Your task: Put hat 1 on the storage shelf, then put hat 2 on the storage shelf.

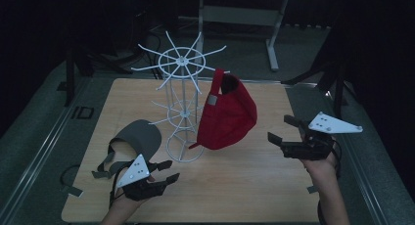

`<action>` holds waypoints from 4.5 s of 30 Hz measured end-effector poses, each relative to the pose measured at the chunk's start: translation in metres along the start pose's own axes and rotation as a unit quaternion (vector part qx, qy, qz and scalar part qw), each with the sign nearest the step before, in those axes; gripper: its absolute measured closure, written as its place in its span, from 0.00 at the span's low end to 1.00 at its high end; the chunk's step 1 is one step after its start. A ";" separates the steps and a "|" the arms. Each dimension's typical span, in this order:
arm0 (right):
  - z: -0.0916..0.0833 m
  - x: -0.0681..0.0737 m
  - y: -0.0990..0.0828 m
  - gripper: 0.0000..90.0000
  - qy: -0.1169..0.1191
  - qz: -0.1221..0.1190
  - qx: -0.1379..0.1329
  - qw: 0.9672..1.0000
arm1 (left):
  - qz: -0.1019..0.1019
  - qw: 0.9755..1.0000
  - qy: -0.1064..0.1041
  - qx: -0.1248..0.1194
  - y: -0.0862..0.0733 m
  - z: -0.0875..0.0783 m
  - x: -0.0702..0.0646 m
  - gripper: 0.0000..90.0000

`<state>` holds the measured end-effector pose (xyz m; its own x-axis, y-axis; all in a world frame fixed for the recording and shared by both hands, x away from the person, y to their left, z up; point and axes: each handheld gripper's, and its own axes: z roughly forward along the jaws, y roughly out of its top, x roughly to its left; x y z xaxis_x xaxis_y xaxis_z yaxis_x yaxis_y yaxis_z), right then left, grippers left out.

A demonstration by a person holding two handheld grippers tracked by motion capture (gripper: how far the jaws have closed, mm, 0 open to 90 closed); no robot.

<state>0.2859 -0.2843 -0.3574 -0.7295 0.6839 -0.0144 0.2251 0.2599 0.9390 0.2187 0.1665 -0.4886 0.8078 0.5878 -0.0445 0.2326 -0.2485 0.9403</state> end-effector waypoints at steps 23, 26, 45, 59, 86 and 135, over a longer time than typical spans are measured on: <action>0.015 -0.016 -0.110 0.20 -0.037 -0.006 0.052 0.998 | -0.023 0.994 0.103 0.015 -0.035 -0.057 0.028 0.56; 0.016 -0.018 -0.121 0.19 -0.042 -0.007 0.068 0.997 | -0.034 0.991 0.126 0.015 -0.042 -0.070 0.034 0.55; 0.014 -0.023 -0.157 0.20 -0.047 0.007 0.088 0.995 | -0.105 0.959 0.243 0.103 -0.095 -0.110 0.089 0.37; 0.012 -0.029 -0.169 0.20 -0.057 0.018 0.096 0.994 | -0.107 0.951 0.243 0.159 -0.107 -0.091 0.115 0.32; 0.007 -0.036 -0.177 0.20 -0.057 0.047 0.084 0.994 | -0.047 0.968 0.224 0.104 -0.080 -0.100 0.108 0.95; 0.002 -0.042 -0.181 0.20 -0.049 0.083 0.064 0.993 | 0.152 0.979 0.129 -0.035 0.114 -0.157 0.076 0.95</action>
<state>0.2772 -0.3592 -0.5271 -0.6107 0.7860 0.0968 0.4209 0.2186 0.8804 0.2218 0.3036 -0.3324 0.6678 0.6721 0.3198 -0.0431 -0.3940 0.9181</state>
